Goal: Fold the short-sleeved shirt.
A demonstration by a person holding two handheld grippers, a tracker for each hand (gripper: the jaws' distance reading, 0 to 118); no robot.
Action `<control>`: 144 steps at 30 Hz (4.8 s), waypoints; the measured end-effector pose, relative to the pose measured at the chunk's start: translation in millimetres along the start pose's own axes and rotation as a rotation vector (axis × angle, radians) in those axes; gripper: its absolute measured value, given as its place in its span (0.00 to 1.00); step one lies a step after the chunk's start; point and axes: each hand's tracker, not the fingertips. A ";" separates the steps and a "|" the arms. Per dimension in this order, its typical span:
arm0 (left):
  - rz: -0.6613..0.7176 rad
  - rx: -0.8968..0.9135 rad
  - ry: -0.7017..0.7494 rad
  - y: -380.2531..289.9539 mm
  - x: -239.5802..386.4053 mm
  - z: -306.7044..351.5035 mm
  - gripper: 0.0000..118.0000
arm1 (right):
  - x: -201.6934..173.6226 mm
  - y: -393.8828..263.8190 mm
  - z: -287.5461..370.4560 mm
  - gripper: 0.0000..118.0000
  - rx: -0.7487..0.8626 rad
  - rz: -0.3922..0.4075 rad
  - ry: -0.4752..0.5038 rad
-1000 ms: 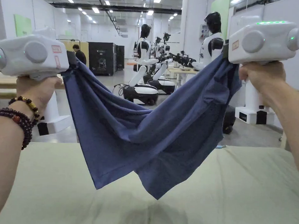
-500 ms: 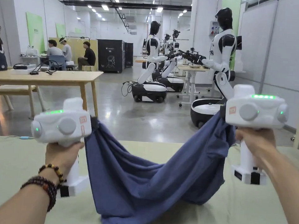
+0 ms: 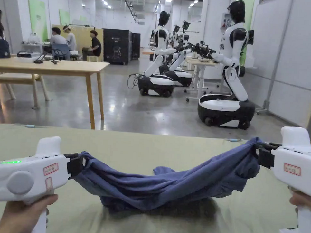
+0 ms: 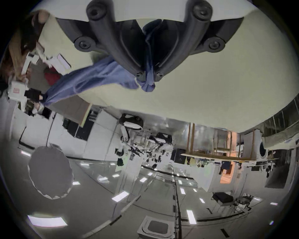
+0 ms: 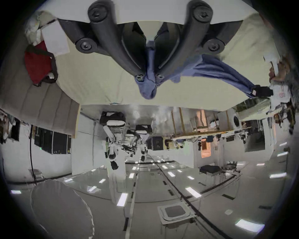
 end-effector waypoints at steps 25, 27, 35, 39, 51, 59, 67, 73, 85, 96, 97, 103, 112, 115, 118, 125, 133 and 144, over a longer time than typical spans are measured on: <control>0.068 -0.399 0.114 -194.5 -51.6 131.3 0.30 | 26.3 -238.9 125.5 0.15 -0.669 0.082 0.018; 0.109 -0.390 0.100 -187.0 -64.7 140.4 1.00 | 34.1 -227.7 138.3 0.81 -0.588 0.018 0.005; 0.110 -0.133 0.081 -153.7 -50.7 261.9 0.66 | 9.8 -149.7 258.5 0.42 -0.252 -0.038 0.006; 0.080 -0.077 0.182 -166.7 -36.2 281.0 0.00 | -12.3 -138.9 276.7 0.00 -0.185 -0.063 -0.045; 0.008 -0.276 0.133 -200.2 -31.9 194.1 0.98 | -23.1 -138.7 260.5 0.00 -0.196 -0.036 0.047; -0.060 -0.370 0.218 -212.2 -26.1 147.9 0.80 | -23.1 -146.3 254.1 0.00 -0.235 -0.017 0.051; -0.064 -0.379 0.221 -214.0 -27.4 141.2 0.11 | -19.8 -145.7 235.7 0.00 -0.275 0.003 0.047; -0.037 -0.356 0.189 -204.8 -23.2 148.7 0.10 | -27.7 -114.5 154.7 0.00 -0.265 0.062 0.117; 0.070 -0.310 0.140 -193.0 -19.0 157.3 0.10 | -42.0 -108.6 -225.6 1.00 -0.598 0.163 0.164; 0.055 -0.324 0.160 -189.1 -16.4 149.4 0.10 | -61.0 -134.8 -271.7 0.29 -0.693 0.157 0.157; 0.057 -0.326 0.158 -189.1 -15.8 148.2 0.10 | -67.9 -134.2 -263.2 0.01 -0.685 0.190 0.151; 0.072 -0.291 0.153 -176.9 -14.2 150.0 0.10 | -85.4 -120.1 -229.2 0.01 -0.590 0.195 0.062; -0.011 -0.199 0.079 -133.1 -7.5 150.9 0.10 | -48.7 -40.1 47.3 0.01 -0.108 0.086 0.117; -0.007 -0.172 0.064 -121.9 -3.4 149.9 0.10 | -32.4 -39.8 113.5 0.01 -0.067 0.055 0.061; 0.007 -0.150 0.034 -107.5 4.0 144.8 0.10 | -18.3 -46.5 155.9 0.01 -0.040 0.022 -0.011; 0.003 -0.048 -0.021 -37.0 23.8 112.5 0.10 | -3.7 -11.5 152.8 0.01 0.018 0.022 0.012; -0.059 0.116 -0.023 126.1 67.7 87.3 0.09 | -10.4 157.9 129.3 0.01 0.295 0.102 -0.054; -0.122 0.186 0.190 306.1 89.5 59.4 0.09 | 17.6 320.4 72.5 0.01 0.383 0.081 -0.182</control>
